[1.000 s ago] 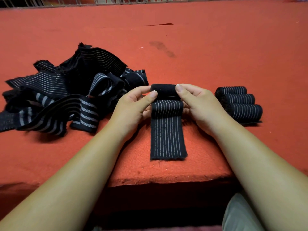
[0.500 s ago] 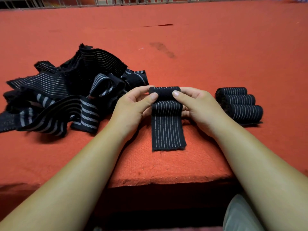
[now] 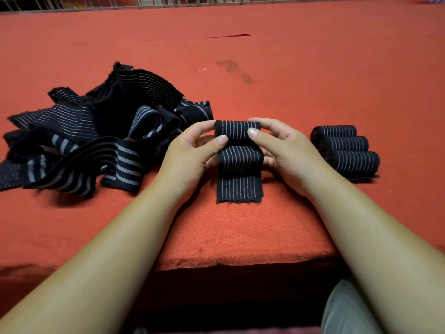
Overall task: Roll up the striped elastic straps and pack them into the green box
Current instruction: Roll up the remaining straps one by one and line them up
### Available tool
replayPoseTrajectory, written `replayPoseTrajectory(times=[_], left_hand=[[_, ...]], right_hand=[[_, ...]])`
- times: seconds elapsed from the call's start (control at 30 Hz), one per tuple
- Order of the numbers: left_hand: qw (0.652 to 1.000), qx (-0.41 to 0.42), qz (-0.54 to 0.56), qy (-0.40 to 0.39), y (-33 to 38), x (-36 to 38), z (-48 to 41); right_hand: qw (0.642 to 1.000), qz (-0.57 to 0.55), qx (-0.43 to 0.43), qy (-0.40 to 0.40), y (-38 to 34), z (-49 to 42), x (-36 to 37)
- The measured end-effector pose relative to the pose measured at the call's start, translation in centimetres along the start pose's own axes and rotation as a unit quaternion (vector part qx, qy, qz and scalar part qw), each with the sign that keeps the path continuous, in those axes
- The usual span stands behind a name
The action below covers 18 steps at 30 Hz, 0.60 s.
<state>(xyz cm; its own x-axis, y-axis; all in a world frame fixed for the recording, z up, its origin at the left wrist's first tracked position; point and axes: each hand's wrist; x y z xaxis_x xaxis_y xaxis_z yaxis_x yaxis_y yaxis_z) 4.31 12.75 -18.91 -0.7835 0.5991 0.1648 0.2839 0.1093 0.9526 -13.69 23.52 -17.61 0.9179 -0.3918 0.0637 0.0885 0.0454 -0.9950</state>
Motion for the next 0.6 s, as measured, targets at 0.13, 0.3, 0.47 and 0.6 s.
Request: replayPoseTrajectory(times=[0.13,0.3,0.47,0.6], left_hand=[[1.000,-0.001,-0.003,-0.005,-0.02,0.07,0.02],[1.000,-0.010,-0.013,-0.009,0.18,0.30,0.09],[1.000,-0.003,-0.017,-0.002,0.00,0.19,0.00],[1.000,0.000,-0.019,0.000,-0.05,0.08,0.07]], right_hand=[[1.000,0.025,-0.012,0.007,0.17,0.04,0.18],[0.999,0.042,-0.030,0.010,0.37,-0.25,0.16],[0.999,0.030,-0.035,-0.001,0.21,0.10,0.16],[1.000,0.003,-0.006,0.017,-0.05,0.17,0.37]])
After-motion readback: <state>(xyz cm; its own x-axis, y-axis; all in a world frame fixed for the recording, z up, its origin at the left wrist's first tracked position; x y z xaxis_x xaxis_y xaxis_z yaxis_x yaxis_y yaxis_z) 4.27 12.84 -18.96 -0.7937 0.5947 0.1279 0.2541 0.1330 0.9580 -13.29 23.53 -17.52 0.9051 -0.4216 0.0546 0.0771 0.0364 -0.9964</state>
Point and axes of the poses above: each hand's wrist, its own z-axis away from the middle knuckle, its own x-axis out of the palm, y = z × x, and after that the axes turned 8 degrees about x, right-handed
